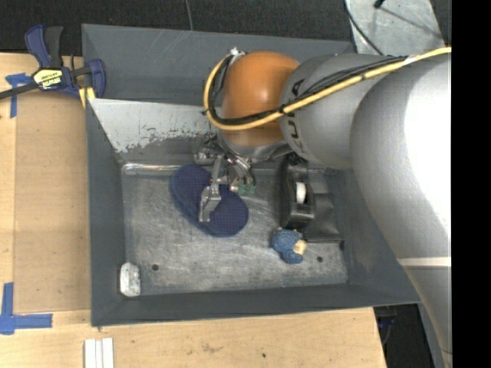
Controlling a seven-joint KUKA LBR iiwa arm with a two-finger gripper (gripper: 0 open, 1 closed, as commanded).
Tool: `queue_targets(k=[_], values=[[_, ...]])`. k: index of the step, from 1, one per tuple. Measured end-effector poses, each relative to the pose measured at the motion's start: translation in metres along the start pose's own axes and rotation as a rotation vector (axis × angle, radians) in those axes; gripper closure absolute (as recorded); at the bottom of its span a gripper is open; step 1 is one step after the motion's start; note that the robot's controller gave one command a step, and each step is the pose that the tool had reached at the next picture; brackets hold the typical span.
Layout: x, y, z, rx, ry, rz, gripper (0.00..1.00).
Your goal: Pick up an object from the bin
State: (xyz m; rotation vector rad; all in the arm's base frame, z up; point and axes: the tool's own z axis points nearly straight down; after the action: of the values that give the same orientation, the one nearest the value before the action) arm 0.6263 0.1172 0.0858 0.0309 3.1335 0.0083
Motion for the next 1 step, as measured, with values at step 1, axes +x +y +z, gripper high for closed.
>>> queue_targets(k=[1], values=[[0.0008,-0.0002,0.0009,0.000,0.005,0.002,1.00]])
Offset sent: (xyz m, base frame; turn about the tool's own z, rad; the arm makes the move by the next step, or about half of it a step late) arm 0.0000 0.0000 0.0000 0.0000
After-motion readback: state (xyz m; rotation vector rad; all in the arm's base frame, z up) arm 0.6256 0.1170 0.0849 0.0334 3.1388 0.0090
